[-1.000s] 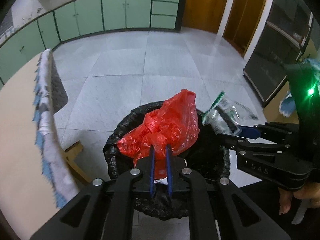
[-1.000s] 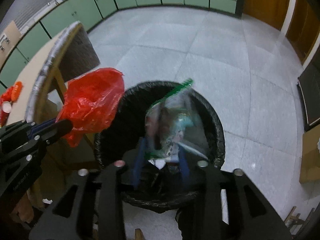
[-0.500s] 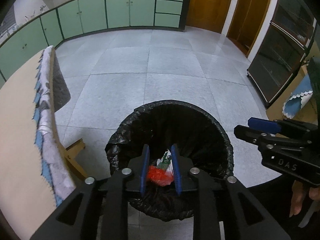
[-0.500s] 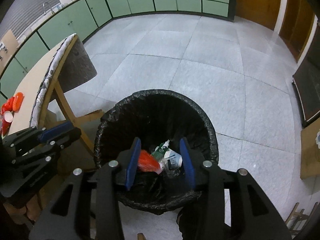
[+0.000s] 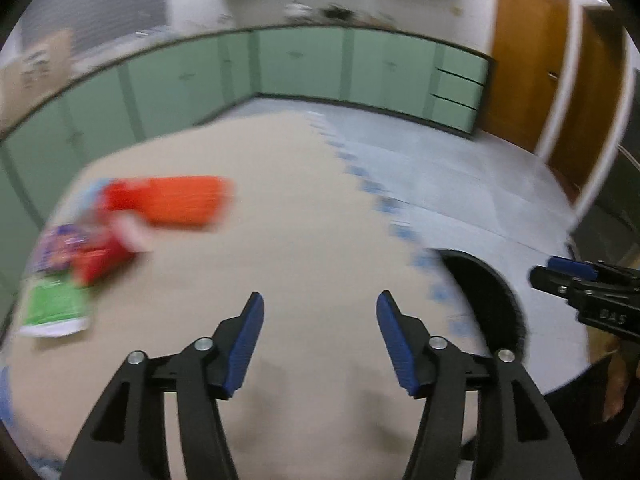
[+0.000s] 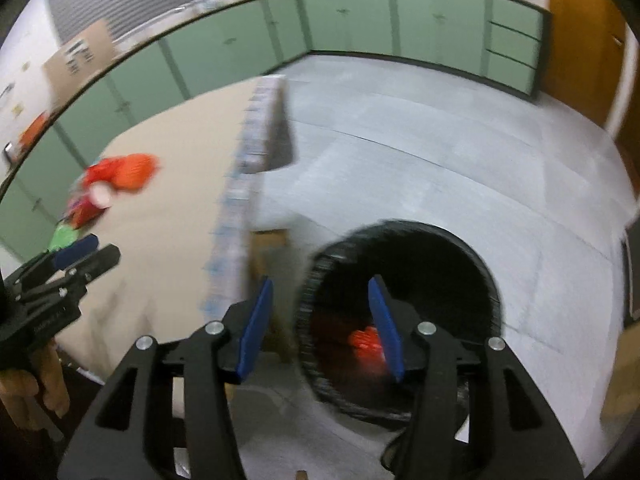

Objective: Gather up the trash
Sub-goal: 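Move both tools back over the table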

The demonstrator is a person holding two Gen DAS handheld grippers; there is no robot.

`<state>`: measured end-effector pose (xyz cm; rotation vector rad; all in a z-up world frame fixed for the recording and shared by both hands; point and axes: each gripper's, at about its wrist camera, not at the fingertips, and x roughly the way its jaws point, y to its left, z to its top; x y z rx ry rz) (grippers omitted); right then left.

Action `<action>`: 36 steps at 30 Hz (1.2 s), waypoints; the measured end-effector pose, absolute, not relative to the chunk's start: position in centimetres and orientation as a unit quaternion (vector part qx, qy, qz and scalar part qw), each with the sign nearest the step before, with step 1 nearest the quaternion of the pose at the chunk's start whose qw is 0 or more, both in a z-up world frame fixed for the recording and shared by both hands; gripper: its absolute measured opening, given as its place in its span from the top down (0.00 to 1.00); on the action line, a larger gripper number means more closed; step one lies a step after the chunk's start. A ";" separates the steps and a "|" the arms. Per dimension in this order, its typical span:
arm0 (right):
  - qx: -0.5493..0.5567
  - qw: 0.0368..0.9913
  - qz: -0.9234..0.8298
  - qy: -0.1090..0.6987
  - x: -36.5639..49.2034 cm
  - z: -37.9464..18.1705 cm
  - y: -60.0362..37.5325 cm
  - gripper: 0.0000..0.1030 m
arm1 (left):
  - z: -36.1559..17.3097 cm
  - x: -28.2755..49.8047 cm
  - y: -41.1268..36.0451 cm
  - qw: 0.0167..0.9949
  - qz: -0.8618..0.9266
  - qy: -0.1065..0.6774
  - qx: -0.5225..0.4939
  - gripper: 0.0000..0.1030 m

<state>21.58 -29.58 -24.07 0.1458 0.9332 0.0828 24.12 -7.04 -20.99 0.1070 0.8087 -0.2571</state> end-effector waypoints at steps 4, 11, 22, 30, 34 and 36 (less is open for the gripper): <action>0.049 0.888 0.085 0.449 22.8 -23.3 -24.1 0.52 | -20.1 22.5 0.9 0.926 -0.051 0.373 0.038 0.40; 0.011 0.885 0.145 0.443 24.7 -22.1 -15.5 0.51 | -20.5 21.4 11.7 0.930 0.038 0.366 0.002 0.38; -0.025 0.878 0.210 0.430 28.0 -22.0 -4.1 0.51 | -22.0 23.0 19.0 0.929 0.057 0.365 -0.035 0.38; -0.045 0.875 0.225 0.427 30.9 -23.3 1.4 0.52 | -23.8 25.7 21.1 0.919 0.029 0.387 -0.065 0.38; -0.047 0.873 0.226 0.430 31.8 -24.0 2.4 0.52 | -24.7 27.0 21.2 0.915 0.021 0.397 -0.066 0.38; -0.048 0.873 0.225 0.430 32.1 -24.3 2.6 0.52 | -25.0 27.6 21.4 0.912 0.012 0.403 -0.075 0.38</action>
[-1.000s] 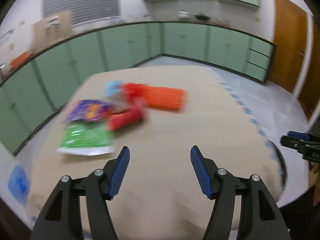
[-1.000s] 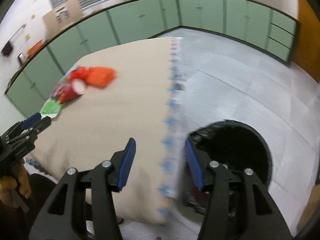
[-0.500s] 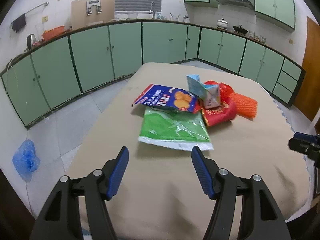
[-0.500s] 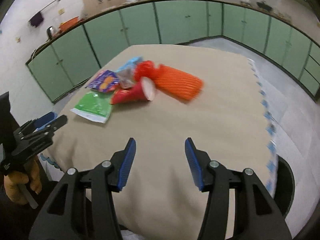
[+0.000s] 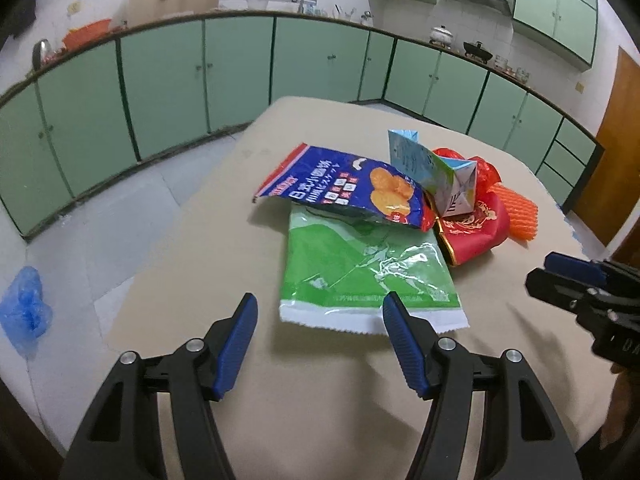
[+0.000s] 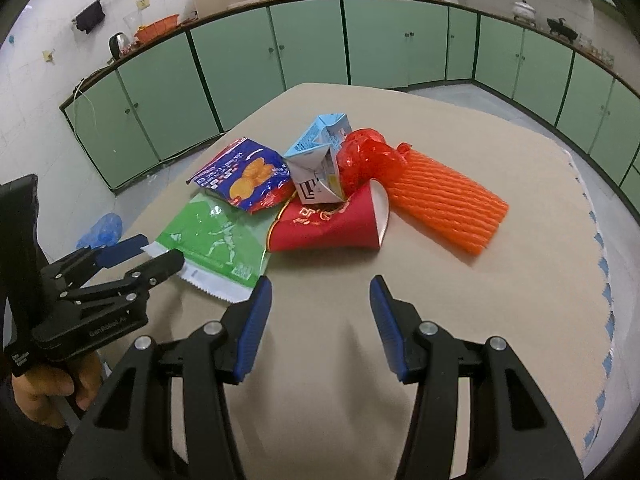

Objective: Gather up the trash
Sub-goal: 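Move both tools back over the table, then grasp the green-white bag with the left gripper while the right gripper grasps the blue milk carton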

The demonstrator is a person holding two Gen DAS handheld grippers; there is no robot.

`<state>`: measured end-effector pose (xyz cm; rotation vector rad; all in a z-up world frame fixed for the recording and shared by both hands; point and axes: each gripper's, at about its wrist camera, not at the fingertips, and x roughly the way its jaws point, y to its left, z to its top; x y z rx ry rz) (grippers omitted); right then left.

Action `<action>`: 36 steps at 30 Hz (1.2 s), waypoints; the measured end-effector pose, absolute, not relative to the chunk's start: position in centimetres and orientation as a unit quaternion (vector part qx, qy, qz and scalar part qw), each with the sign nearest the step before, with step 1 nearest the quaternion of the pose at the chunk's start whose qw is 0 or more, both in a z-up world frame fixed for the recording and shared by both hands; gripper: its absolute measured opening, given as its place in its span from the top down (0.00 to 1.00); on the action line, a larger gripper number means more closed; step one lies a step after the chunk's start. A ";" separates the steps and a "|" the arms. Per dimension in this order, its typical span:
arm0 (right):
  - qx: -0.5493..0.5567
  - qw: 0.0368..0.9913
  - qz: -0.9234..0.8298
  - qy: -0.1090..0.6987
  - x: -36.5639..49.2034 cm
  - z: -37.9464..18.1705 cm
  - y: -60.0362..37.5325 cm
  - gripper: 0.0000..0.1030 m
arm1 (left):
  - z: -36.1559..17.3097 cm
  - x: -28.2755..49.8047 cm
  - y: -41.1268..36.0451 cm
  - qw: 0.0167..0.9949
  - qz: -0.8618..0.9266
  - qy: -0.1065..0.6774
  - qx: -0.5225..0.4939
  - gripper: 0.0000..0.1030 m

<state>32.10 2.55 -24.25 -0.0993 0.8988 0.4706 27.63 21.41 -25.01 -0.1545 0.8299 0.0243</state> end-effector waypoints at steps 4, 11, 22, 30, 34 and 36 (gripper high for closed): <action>-0.048 0.875 0.222 0.428 32.7 -24.3 2.8 0.51 | -25.5 28.6 21.7 0.904 -0.011 0.414 -0.102 0.74; -0.045 0.881 0.224 0.414 33.4 -23.8 3.1 0.51 | -23.9 27.8 21.4 0.916 -0.026 0.386 -0.104 0.98; -0.037 0.891 0.222 0.395 35.1 -22.7 3.2 0.52 | -20.9 26.0 20.6 0.936 -0.017 0.338 -0.100 0.99; -0.034 0.893 0.226 0.387 37.0 -23.0 4.6 0.52 | -19.9 25.8 22.4 0.941 0.014 0.317 -0.118 0.99; -0.036 0.895 0.222 0.385 38.0 -23.5 5.2 0.52 | -19.6 25.7 23.0 0.944 0.016 0.307 -0.123 0.99; -0.038 0.896 0.217 0.385 38.6 -23.8 5.5 0.52 | -19.6 26.0 22.8 0.943 0.010 0.308 -0.124 0.99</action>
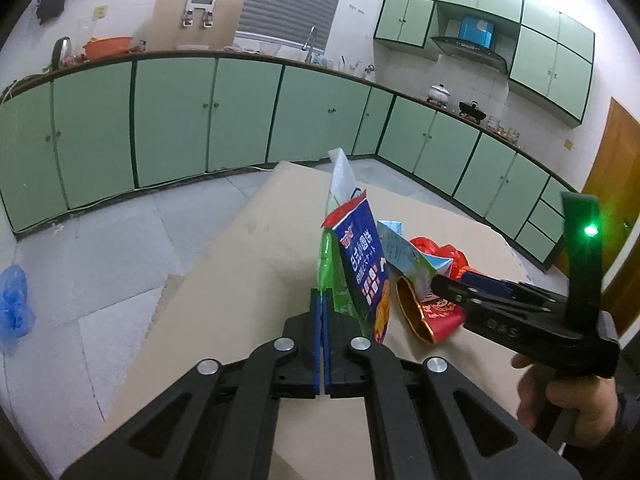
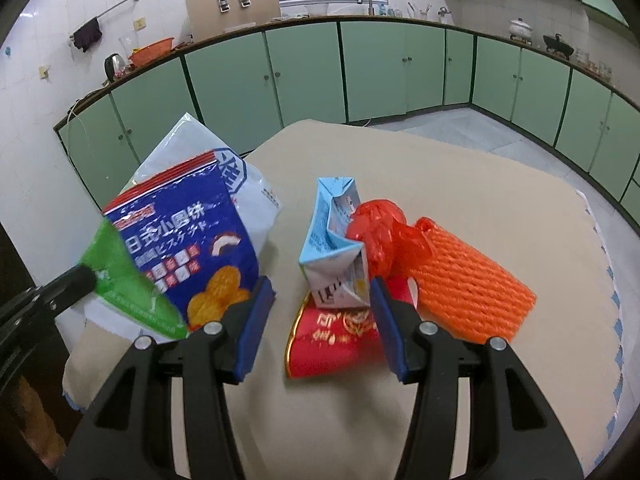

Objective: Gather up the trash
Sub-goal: 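Grasp the green-white bag with the left gripper while the right gripper grasps the blue milk carton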

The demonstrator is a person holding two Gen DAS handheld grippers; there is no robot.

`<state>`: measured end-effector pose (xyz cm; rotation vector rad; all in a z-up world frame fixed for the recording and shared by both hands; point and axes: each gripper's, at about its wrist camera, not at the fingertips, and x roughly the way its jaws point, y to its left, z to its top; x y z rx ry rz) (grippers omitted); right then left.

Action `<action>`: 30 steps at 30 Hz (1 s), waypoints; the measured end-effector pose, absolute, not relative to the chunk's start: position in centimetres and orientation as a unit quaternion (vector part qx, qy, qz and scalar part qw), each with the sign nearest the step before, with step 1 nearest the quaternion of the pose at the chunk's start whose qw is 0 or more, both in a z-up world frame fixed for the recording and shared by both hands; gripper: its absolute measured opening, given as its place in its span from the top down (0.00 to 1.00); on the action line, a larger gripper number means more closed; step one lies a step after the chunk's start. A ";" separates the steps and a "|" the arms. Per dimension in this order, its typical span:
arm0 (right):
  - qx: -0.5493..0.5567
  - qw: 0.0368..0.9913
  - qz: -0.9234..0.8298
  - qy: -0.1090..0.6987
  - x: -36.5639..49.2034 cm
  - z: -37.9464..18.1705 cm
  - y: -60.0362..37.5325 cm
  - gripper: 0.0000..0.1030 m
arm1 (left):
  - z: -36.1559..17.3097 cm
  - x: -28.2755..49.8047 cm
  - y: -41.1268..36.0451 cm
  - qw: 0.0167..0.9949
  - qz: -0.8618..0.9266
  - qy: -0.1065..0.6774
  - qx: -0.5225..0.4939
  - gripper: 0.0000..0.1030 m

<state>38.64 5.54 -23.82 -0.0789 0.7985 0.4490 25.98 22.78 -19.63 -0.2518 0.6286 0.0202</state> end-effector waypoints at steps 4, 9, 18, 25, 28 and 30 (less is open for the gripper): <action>-0.042 0.896 0.212 0.388 39.7 -24.5 5.9 0.52 | -19.3 25.8 22.4 0.947 0.007 0.298 -0.119 0.99; -0.048 0.893 0.218 0.391 39.9 -24.8 5.9 0.64 | -18.6 25.7 22.9 0.950 0.011 0.287 -0.125 0.99; -0.023 0.896 0.230 0.379 36.6 -22.7 2.5 0.66 | -16.4 24.5 22.2 0.958 0.019 0.259 -0.118 0.99; -0.006 0.899 0.238 0.368 33.2 -20.1 -0.5 0.66 | -14.7 23.4 20.7 0.962 0.011 0.246 -0.117 0.99; 0.000 0.903 0.236 0.360 31.9 -18.8 -1.8 0.67 | -14.1 22.9 19.3 0.963 0.002 0.245 -0.113 0.99; 0.005 0.905 0.234 0.356 31.0 -18.3 -2.7 0.67 | -13.9 22.5 18.3 0.963 -0.005 0.246 -0.112 0.99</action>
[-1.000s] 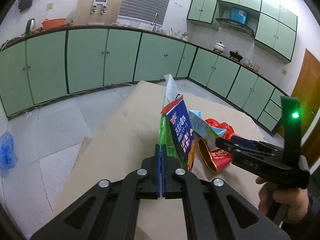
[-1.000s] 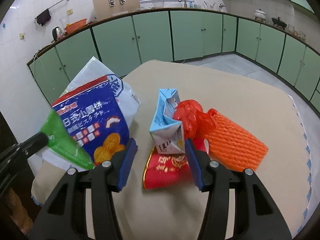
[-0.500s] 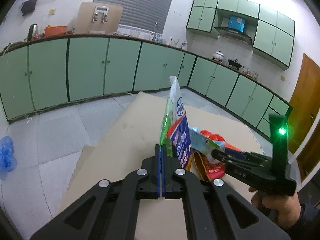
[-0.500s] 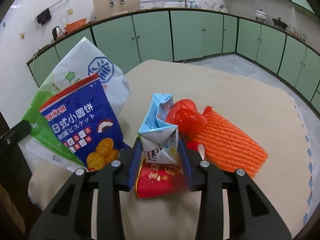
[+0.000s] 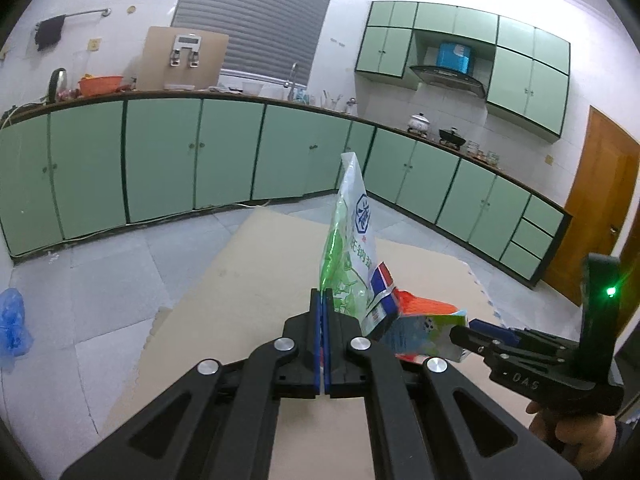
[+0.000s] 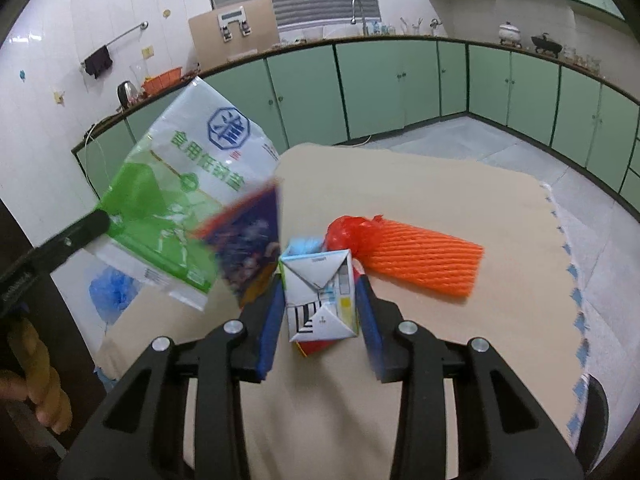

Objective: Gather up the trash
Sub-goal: 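Grasp the green-white bag with the left gripper while the right gripper grasps the blue milk carton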

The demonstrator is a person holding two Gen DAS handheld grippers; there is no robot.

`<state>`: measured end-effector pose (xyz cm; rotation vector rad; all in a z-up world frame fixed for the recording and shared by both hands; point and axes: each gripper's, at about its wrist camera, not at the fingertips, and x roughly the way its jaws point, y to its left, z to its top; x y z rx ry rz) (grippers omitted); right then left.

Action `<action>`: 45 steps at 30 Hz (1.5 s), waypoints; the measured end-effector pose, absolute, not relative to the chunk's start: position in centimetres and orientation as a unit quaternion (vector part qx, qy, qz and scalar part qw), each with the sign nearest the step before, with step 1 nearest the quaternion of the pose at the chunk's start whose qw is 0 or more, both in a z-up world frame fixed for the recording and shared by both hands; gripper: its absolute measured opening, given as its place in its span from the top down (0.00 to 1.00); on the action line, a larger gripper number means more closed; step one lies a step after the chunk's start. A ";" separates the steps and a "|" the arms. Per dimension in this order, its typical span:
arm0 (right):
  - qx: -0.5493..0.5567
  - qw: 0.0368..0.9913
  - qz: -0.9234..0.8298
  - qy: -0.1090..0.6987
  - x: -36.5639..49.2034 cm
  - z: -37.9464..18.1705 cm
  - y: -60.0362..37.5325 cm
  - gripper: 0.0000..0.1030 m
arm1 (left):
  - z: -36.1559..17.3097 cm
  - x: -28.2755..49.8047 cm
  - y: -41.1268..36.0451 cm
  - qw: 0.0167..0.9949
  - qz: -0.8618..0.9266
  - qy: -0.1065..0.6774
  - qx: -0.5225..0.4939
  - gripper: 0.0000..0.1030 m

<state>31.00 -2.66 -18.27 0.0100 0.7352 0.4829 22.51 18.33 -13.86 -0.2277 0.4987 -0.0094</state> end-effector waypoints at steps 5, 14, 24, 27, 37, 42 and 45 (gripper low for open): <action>0.004 0.911 0.221 0.347 29.2 -17.2 -5.2 0.93 | -13.6 21.9 16.3 0.962 -0.018 0.251 -0.106 0.99; 0.029 0.907 0.210 0.364 28.2 -17.8 -8.1 0.91 | -12.1 20.6 15.3 0.966 -0.014 0.239 -0.095 0.99; 0.021 0.903 0.188 0.387 23.1 -22.9 -5.1 0.71 | -15.4 17.8 14.8 0.959 0.000 0.268 -0.092 0.99; 0.016 0.906 0.175 0.384 21.7 -24.3 -3.5 0.66 | -16.7 16.3 14.8 0.958 0.011 0.277 -0.077 0.99; 0.047 0.924 0.098 0.366 21.0 -25.9 -1.1 0.35 | -19.5 12.1 15.7 0.954 0.029 0.288 -0.079 0.99; 0.052 0.928 0.064 0.363 21.7 -26.7 0.1 0.32 | -20.2 11.5 16.2 0.959 0.035 0.275 -0.065 0.99; 0.050 0.930 0.038 0.361 22.3 -27.4 0.6 0.26 | -20.4 11.2 16.6 0.960 0.030 0.268 -0.069 0.99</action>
